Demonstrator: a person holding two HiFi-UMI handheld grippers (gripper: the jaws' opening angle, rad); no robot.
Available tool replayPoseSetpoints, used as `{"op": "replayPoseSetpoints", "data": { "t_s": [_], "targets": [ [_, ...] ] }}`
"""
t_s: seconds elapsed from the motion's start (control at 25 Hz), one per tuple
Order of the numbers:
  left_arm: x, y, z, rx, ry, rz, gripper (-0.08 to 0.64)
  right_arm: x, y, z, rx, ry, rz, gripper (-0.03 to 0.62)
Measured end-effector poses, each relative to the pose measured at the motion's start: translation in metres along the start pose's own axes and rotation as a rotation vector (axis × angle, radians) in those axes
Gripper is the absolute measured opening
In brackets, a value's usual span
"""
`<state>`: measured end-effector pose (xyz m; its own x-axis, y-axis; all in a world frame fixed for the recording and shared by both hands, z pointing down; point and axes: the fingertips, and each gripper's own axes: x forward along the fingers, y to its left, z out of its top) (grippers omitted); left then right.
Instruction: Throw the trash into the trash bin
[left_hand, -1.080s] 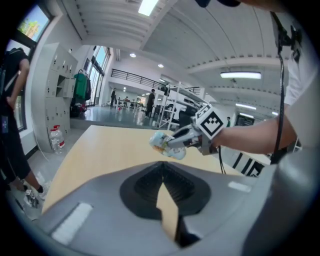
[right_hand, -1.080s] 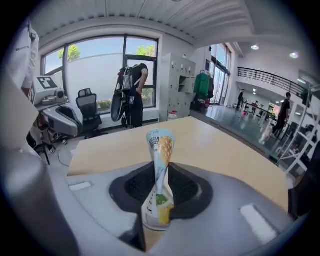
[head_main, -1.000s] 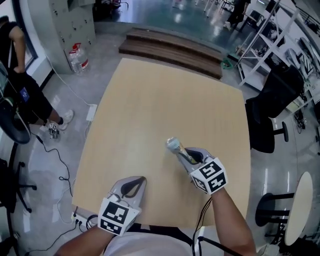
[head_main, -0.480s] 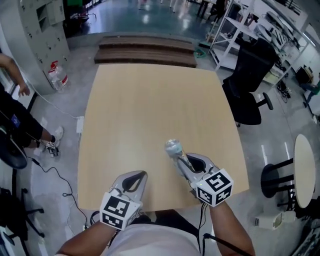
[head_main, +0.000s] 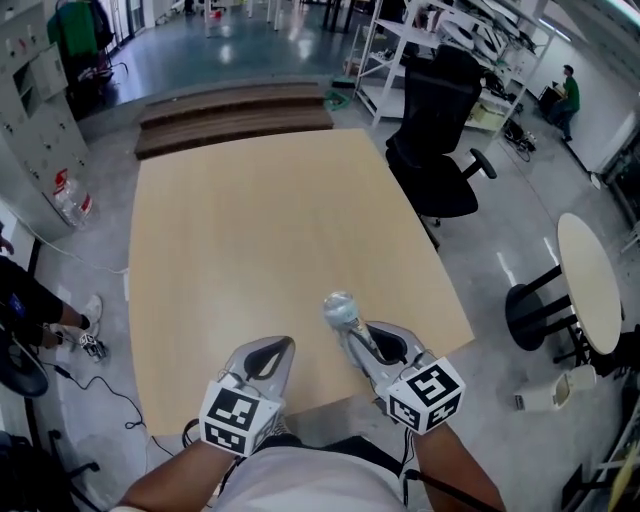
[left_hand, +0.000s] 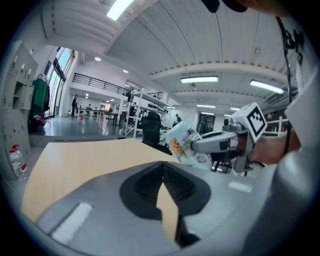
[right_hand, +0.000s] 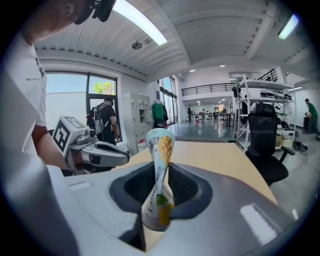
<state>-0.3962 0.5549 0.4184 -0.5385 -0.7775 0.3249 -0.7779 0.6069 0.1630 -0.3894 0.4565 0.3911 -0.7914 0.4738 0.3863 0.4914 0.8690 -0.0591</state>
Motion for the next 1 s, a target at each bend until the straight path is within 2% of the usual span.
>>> {"op": "replayPoseSetpoints", "data": {
  "t_s": [0.52,0.72,1.0],
  "targets": [
    [0.038,-0.09,0.014,0.048,-0.025,-0.081,0.008,-0.108,-0.038,-0.018,0.092,-0.1,-0.156,0.083],
    [0.051,-0.137,0.02,0.045,-0.033,-0.144,0.008,-0.16,-0.055,-0.033,0.114,-0.125,-0.218,0.083],
    [0.062,-0.192,0.017,0.099,-0.034,-0.192,0.008,-0.223,-0.071,-0.057,0.133,-0.161,-0.287,0.081]
  ]
}}
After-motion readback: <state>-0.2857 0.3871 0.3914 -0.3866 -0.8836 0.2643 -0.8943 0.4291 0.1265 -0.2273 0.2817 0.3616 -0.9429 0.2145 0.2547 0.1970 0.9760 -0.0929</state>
